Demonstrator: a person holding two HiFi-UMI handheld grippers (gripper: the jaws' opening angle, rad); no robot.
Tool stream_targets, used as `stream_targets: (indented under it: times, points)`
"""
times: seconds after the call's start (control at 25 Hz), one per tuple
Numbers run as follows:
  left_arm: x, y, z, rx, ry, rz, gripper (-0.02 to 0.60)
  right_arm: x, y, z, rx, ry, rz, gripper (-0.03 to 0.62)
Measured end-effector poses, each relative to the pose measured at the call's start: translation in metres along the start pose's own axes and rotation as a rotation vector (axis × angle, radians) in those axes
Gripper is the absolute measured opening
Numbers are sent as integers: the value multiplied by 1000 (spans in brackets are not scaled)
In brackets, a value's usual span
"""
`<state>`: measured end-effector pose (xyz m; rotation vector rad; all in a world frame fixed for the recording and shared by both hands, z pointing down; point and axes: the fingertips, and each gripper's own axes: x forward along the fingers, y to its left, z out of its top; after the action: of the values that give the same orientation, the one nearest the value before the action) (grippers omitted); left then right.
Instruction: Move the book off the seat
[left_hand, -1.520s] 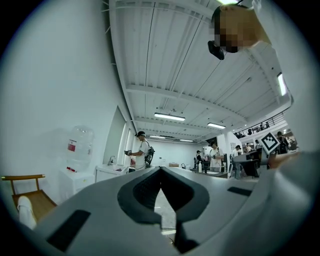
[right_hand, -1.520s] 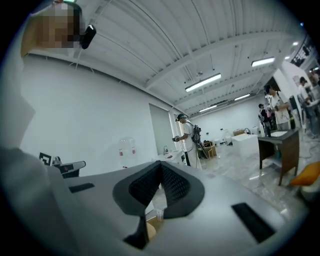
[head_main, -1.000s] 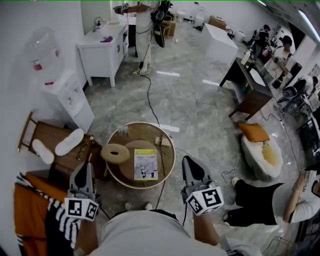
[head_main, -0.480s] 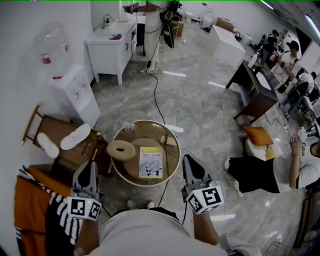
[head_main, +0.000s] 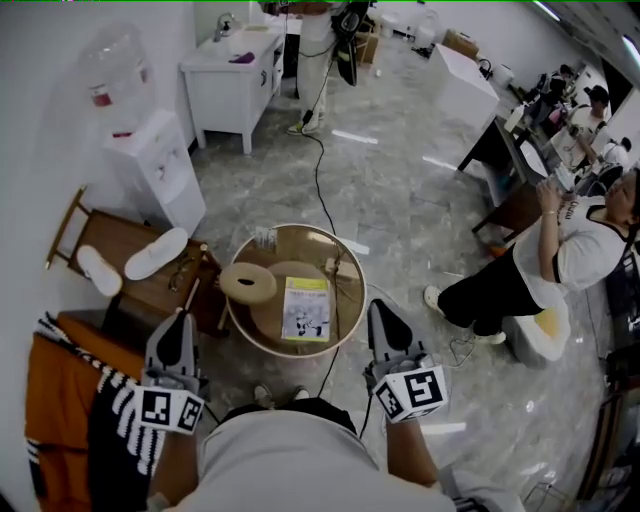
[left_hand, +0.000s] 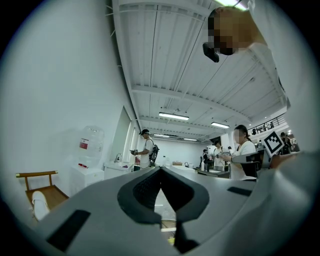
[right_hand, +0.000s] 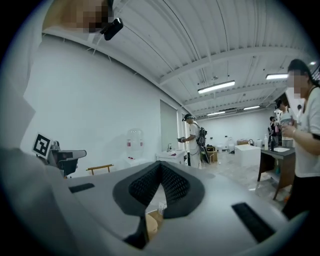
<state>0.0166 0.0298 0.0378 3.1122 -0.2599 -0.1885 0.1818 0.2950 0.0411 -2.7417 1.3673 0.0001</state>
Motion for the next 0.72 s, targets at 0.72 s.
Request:
stream_targets:
  times: [0.72]
  points:
    - [-6,-13,-7,-11,15,-16,17,-11,4,-5,-2,0,9,21]
